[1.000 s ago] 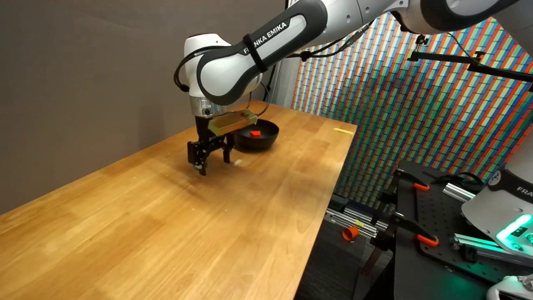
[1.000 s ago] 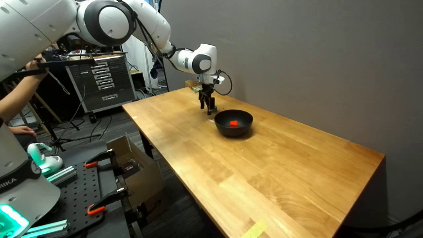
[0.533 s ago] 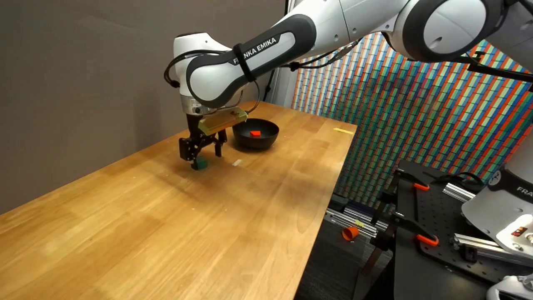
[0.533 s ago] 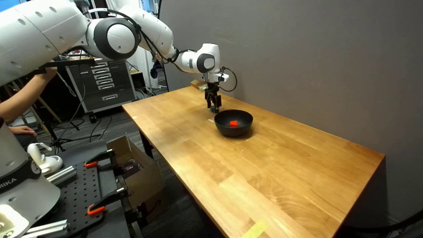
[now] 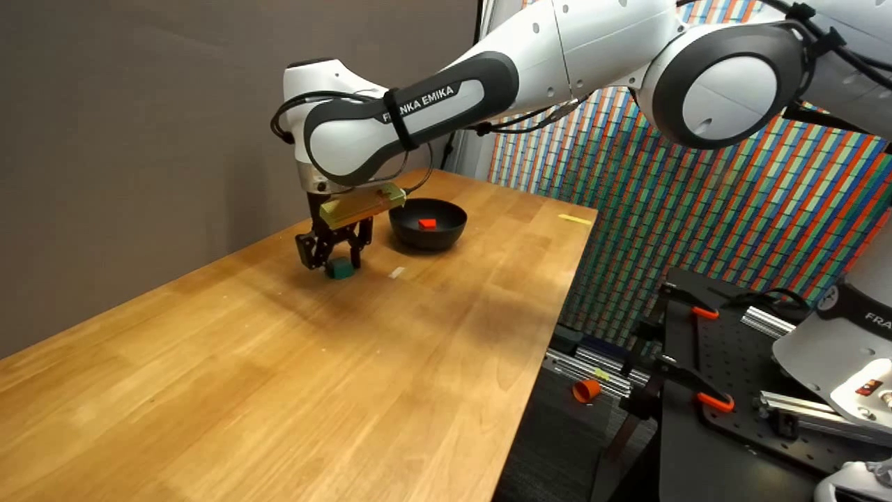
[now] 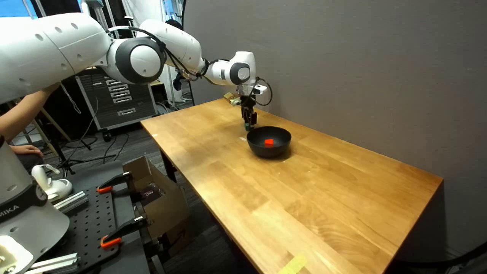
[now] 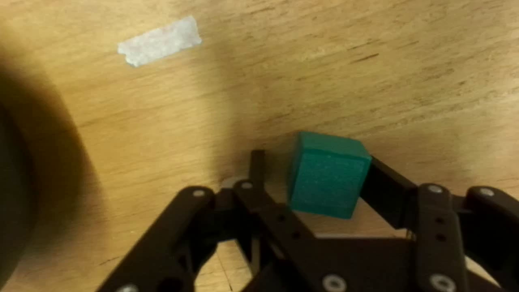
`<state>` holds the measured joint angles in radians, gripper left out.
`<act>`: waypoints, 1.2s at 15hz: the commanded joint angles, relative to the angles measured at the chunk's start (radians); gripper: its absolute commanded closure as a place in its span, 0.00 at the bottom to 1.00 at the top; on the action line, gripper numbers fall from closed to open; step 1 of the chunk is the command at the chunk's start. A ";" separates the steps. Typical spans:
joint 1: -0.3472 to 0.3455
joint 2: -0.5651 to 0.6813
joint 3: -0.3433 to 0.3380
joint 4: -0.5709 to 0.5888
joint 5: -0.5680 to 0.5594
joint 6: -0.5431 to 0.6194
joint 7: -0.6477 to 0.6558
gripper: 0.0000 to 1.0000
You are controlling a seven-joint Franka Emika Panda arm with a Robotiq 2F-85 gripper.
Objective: Put the blocks in the bowl
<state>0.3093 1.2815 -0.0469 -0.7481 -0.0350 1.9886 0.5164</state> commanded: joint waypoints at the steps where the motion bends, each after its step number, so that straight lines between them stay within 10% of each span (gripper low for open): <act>1: 0.007 0.050 -0.018 0.106 -0.004 -0.081 0.063 0.73; 3: 0.022 0.016 -0.040 0.085 -0.024 -0.089 0.106 0.85; 18: 0.114 -0.375 -0.261 -0.354 -0.155 -0.114 0.406 0.84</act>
<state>0.4004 1.0422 -0.2687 -0.9041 -0.1657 1.8625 0.8571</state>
